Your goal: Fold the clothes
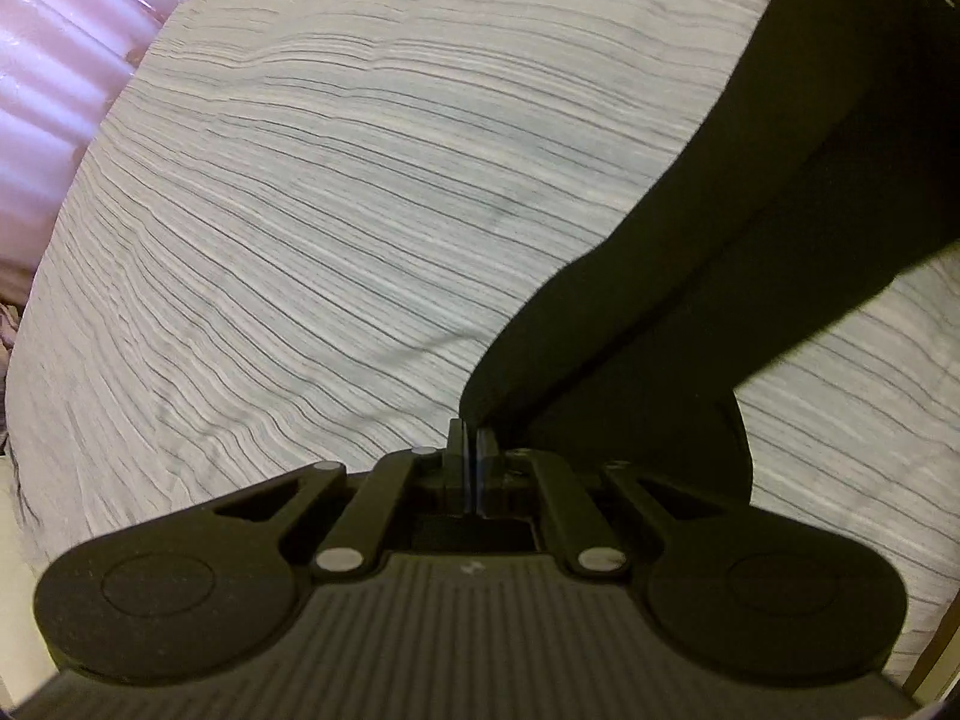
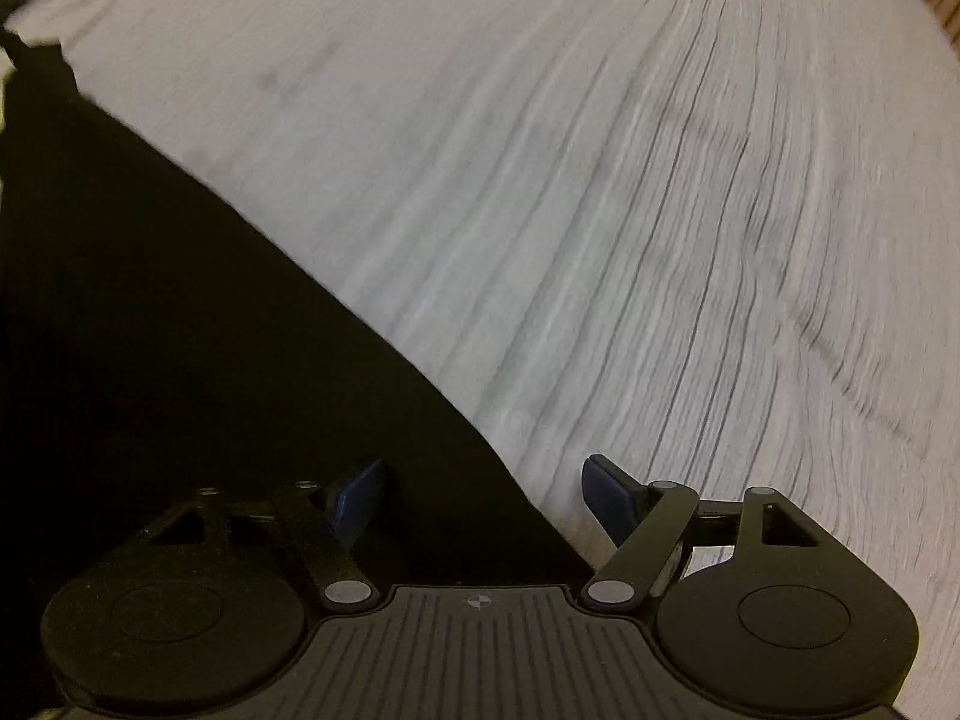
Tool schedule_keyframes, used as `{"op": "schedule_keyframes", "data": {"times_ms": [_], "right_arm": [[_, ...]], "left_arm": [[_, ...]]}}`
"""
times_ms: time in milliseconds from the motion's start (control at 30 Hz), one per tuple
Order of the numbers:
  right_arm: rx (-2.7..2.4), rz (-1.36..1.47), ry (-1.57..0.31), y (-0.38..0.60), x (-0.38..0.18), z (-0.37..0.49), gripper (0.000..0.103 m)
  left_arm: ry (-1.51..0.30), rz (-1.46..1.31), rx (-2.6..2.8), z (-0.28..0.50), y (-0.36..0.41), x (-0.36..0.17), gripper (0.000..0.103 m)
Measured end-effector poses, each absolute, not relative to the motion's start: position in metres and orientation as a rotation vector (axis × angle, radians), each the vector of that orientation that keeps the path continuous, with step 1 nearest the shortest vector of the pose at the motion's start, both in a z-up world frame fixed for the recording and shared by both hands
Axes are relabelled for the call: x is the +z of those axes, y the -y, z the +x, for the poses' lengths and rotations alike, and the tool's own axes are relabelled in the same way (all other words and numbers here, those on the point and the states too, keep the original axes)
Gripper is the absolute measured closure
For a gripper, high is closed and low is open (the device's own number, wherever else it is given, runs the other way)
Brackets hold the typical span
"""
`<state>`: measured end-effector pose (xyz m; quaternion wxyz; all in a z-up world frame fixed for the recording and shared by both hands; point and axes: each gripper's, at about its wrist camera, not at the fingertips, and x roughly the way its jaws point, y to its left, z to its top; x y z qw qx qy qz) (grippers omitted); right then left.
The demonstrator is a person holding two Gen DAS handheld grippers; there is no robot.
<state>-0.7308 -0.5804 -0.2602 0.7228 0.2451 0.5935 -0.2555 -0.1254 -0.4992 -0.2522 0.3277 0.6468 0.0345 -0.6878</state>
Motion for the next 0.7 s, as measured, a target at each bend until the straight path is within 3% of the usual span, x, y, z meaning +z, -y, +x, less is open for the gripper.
{"op": "schedule_keyframes", "data": {"times_ms": [33,67,100,133,167,433,633,700], "right_arm": [[-0.539,0.576,-1.322,0.582,-0.268,-0.733,0.030],[-0.531,0.604,-1.332,0.580,-0.268,-0.735,0.055],[-0.523,0.632,-1.341,0.579,-0.268,-0.737,0.064],[-0.520,0.653,-1.346,0.577,-0.265,-0.739,0.080],[-0.544,0.638,-1.327,0.574,-0.251,-0.741,0.086],[-0.671,0.366,-1.157,0.595,-0.100,-0.723,0.090],[-0.811,0.291,-1.124,0.653,-0.108,-0.695,0.090],[-0.859,0.290,-1.135,0.655,-0.138,-0.682,0.078]], "left_arm": [[-0.082,1.695,-1.798,-0.124,0.495,-0.250,0.101],[-0.080,1.684,-1.792,-0.124,0.490,-0.247,0.101],[-0.079,1.673,-1.786,-0.123,0.485,-0.243,0.101],[-0.076,1.653,-1.785,-0.123,0.483,-0.237,0.101],[-0.073,1.633,-1.785,-0.122,0.481,-0.230,0.101],[-0.031,1.503,-1.749,-0.124,0.522,-0.183,0.101],[-0.078,1.478,-1.640,-0.134,0.573,-0.232,0.097],[-0.107,1.494,-1.575,-0.139,0.581,-0.250,0.086]]}}
